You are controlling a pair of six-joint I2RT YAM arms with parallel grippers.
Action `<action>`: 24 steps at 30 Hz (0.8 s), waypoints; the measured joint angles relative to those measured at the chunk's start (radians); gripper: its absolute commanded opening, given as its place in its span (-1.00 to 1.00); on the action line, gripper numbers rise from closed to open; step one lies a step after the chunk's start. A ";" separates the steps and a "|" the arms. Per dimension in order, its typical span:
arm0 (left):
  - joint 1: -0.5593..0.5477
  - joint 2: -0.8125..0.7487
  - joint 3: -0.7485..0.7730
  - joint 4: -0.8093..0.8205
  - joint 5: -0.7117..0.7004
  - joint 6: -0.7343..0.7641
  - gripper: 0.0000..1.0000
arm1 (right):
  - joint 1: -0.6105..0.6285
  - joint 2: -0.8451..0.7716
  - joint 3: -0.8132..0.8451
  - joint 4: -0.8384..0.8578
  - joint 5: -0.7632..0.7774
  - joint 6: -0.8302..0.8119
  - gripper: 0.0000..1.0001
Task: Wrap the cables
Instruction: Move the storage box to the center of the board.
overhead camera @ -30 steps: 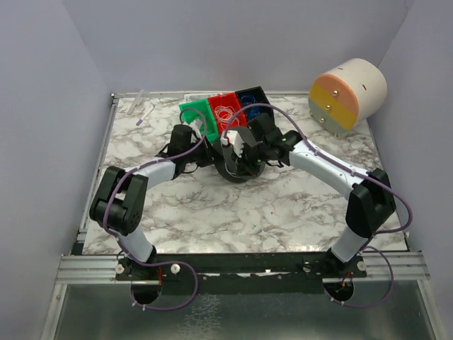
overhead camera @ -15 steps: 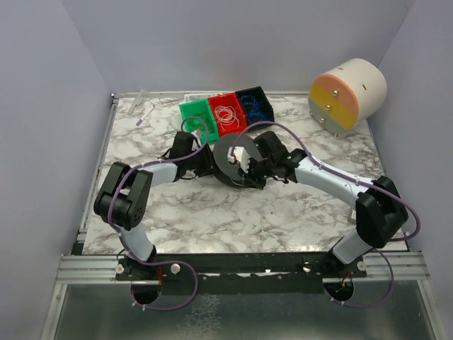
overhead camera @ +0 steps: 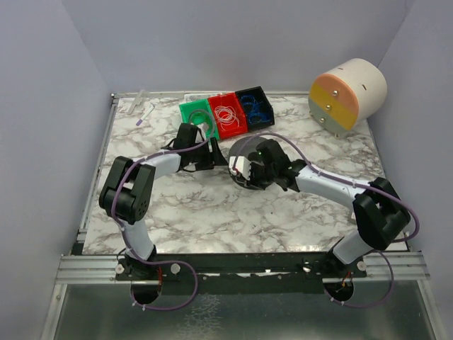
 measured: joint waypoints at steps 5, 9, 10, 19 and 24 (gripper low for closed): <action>0.000 0.038 0.067 -0.062 0.028 0.055 0.40 | 0.000 -0.025 -0.079 0.052 0.005 -0.090 -0.99; 0.000 0.040 0.069 -0.069 0.050 0.066 0.40 | 0.000 -0.032 -0.121 0.078 0.008 -0.158 -0.99; 0.000 0.040 0.069 -0.069 0.055 0.068 0.41 | 0.000 -0.032 -0.129 0.086 0.008 -0.176 -0.99; 0.000 0.040 0.069 -0.070 0.069 0.082 0.44 | -0.008 -0.031 -0.150 0.125 0.007 -0.253 -0.97; 0.000 0.040 0.069 -0.085 0.086 0.096 0.44 | -0.039 -0.019 -0.185 0.142 0.000 -0.292 -0.93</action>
